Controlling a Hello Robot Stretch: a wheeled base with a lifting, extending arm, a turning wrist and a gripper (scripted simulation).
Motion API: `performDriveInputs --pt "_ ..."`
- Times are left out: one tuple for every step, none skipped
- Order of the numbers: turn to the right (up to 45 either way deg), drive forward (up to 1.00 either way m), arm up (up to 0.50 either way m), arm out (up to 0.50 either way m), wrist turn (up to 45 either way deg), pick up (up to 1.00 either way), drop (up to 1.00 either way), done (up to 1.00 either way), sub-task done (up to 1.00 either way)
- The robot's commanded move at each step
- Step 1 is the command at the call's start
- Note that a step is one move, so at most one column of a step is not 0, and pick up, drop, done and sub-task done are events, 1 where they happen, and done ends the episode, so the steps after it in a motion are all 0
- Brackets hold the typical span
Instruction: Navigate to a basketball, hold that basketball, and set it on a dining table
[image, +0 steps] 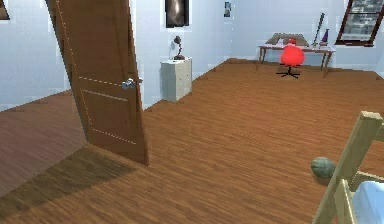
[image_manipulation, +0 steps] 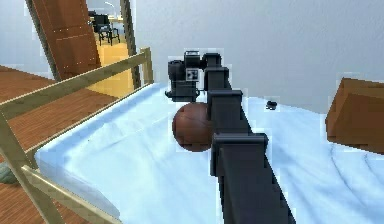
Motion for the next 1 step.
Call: performDriveInputs --pt "0.0 0.0 0.0 0.0 12.0 0.0 0.0 0.0 0.0"
